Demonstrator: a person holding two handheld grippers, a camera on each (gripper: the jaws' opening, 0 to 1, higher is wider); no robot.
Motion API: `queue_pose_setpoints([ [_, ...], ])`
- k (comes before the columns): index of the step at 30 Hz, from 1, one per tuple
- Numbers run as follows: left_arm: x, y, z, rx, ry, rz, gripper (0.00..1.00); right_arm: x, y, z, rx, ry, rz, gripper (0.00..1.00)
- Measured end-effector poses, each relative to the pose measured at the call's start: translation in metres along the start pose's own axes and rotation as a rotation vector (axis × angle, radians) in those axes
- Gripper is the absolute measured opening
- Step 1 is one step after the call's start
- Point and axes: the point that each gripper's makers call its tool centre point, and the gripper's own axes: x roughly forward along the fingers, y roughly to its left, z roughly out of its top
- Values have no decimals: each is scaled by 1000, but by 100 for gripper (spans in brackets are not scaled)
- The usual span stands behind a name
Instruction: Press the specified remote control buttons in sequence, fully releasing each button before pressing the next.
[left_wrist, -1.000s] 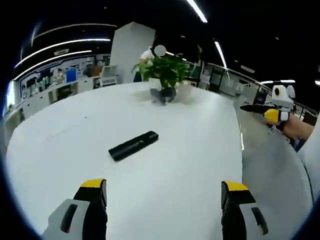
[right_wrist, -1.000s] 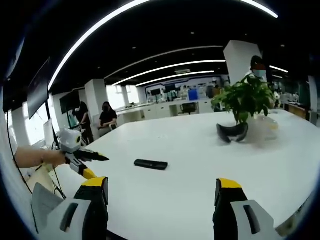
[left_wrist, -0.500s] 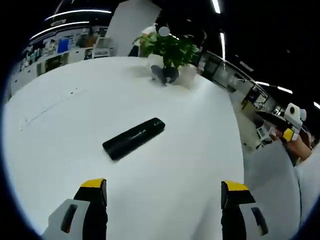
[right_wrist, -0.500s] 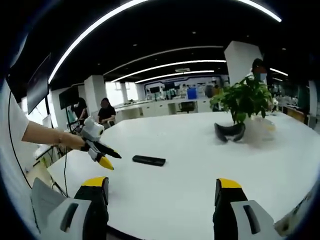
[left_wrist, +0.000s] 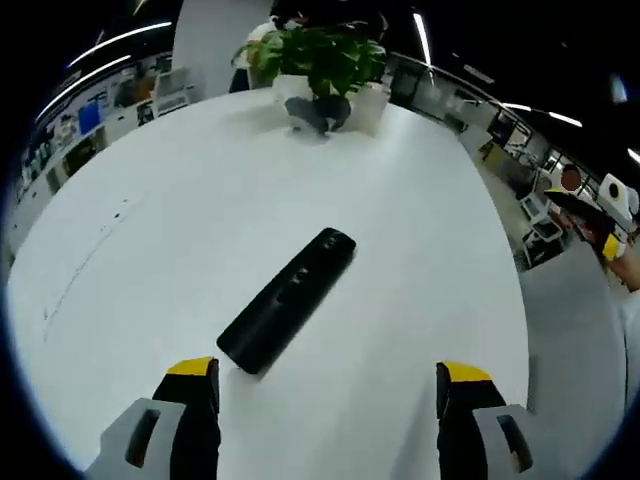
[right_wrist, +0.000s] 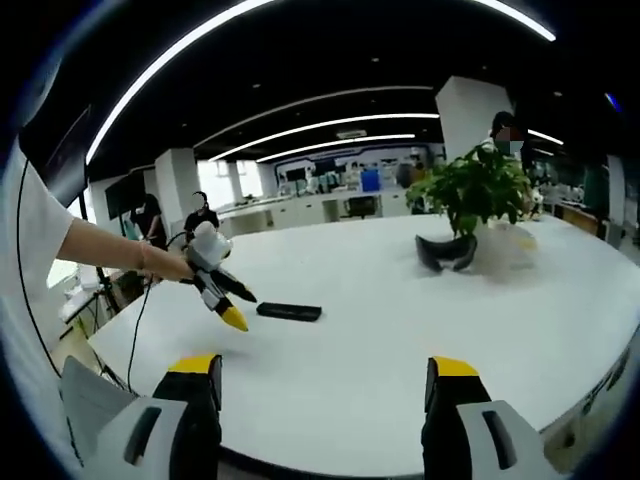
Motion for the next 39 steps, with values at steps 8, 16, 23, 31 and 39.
queue_pose_setpoints([
  [8, 14, 17, 5, 331, 196, 68, 86, -2, -5, 1, -5, 4, -11, 74],
  [16, 33, 26, 15, 359, 255, 19, 79, -2, -4, 5, -3, 2, 2, 61],
  [23, 40, 26, 22, 388, 307, -33, 60, -1, -1, 8, 0, -4, 16, 48],
  [31, 40, 21, 24, 442, 317, -28, 30, 1, 6, 5, -3, 8, 33, 39],
  [39, 38, 13, 20, 424, 289, -14, 24, 3, 9, 6, -18, 6, 35, 36],
])
